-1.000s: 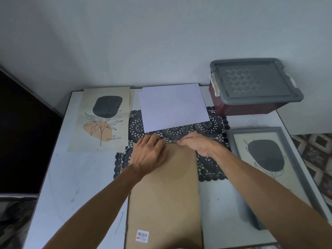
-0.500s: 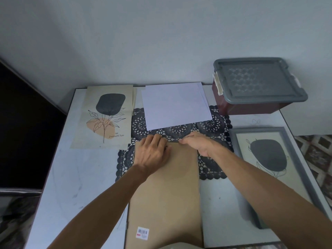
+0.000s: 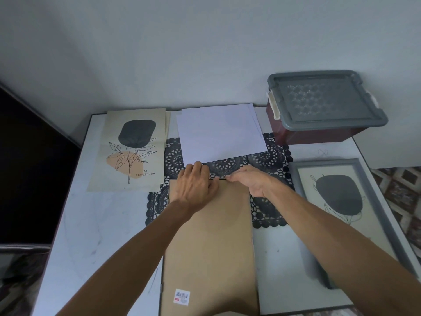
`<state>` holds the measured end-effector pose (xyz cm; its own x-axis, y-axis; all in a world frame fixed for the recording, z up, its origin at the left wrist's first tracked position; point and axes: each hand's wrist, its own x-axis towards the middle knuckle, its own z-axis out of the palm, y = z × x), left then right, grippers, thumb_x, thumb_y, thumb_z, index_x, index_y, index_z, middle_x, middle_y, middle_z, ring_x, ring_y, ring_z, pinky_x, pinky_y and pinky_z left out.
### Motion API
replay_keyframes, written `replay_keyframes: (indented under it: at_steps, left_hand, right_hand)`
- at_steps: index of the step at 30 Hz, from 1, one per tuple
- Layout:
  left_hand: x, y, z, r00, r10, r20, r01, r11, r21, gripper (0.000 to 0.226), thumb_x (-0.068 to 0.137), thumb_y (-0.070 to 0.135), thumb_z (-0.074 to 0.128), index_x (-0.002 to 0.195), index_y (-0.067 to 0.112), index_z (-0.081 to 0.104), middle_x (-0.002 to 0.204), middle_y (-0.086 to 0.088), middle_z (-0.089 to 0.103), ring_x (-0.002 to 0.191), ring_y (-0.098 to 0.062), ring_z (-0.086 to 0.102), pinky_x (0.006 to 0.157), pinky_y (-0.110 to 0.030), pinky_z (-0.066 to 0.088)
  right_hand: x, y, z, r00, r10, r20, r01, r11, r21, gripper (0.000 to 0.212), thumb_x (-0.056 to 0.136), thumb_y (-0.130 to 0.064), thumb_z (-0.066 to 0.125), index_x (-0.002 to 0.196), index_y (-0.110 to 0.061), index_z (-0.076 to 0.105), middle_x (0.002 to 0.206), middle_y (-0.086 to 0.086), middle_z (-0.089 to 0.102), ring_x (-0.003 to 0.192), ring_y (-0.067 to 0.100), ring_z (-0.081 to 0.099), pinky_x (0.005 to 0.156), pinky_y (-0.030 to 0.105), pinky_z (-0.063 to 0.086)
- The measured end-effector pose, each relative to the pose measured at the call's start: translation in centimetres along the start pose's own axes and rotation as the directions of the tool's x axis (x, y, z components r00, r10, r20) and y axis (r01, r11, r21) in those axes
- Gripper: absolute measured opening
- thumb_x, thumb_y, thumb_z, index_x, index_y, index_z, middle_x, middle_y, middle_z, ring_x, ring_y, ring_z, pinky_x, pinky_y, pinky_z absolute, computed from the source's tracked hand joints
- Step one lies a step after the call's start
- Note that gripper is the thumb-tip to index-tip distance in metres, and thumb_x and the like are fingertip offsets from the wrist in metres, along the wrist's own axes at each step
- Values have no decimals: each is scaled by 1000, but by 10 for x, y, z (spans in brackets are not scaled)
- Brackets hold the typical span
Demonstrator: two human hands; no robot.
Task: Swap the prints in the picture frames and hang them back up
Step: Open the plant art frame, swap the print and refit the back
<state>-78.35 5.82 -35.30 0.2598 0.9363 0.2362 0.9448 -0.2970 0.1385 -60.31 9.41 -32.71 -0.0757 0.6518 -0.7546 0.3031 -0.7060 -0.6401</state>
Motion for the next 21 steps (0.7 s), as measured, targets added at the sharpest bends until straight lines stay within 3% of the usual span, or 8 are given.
replay_keyframes:
  at_steps: [2,4,10,13,15,17,19,21]
  left_hand:
    - [2,0,5,999,-32,7,33,996,-82,37,92,43,41,78,10,50,77,-9,52,69,-31,50,64,-41,45]
    - [2,-1,10,998,-57,3,57,989,-138,39,94,43,40,78,9,50,76,-10,53,69,-32,51,64,-42,45]
    - [-5,-4,17,998,-65,-19,60,979,-193,36,97,41,41,76,12,47,75,-8,52,68,-30,50,62,-41,46]
    - [-10,-6,18,999,-29,-27,25,989,-145,32,97,37,45,80,11,52,78,-8,53,69,-30,51,63,-41,47]
    - [-13,-6,16,999,-25,-21,23,995,-95,28,96,35,49,82,12,55,81,-7,55,72,-29,52,65,-40,47]
    - [-13,-7,13,999,-39,-19,38,998,-59,27,95,36,48,84,13,58,83,-7,56,75,-29,53,66,-40,47]
    - [-12,-10,13,999,-48,-18,47,998,-36,30,95,36,46,83,12,59,83,-7,57,74,-30,54,66,-40,47]
    - [-13,-14,13,999,-39,-23,38,999,-26,32,96,36,46,82,11,61,82,-8,57,74,-30,54,65,-41,48]
  right_hand:
    - [0,1,-2,1000,7,6,-7,1000,-17,13,88,-17,74,97,-9,71,131,7,62,131,19,46,109,31,27]
    - [0,4,-4,1000,-2,30,3,1000,-19,20,89,-19,73,104,-6,70,133,5,59,133,16,42,112,30,22]
    - [-3,16,-4,990,-138,15,139,990,-34,30,90,-21,71,114,-4,70,117,7,70,111,15,62,79,13,45]
    - [1,21,0,982,-178,-62,178,984,-14,26,90,-21,72,109,-4,72,111,10,72,105,20,66,89,26,52]
    - [-3,20,1,985,-158,-75,164,983,86,23,92,-17,69,109,-2,70,112,13,71,96,18,66,79,24,53]
    - [-8,17,-1,992,-116,-52,124,972,201,22,93,-9,67,114,-1,68,115,11,69,100,16,62,81,24,49]
    - [-13,14,-8,998,-52,43,41,975,220,31,91,3,64,120,-7,66,117,10,67,109,20,60,89,33,49]
    - [-17,10,-15,992,-13,127,-4,992,130,52,86,17,58,126,-16,62,118,15,61,106,24,59,80,39,54]
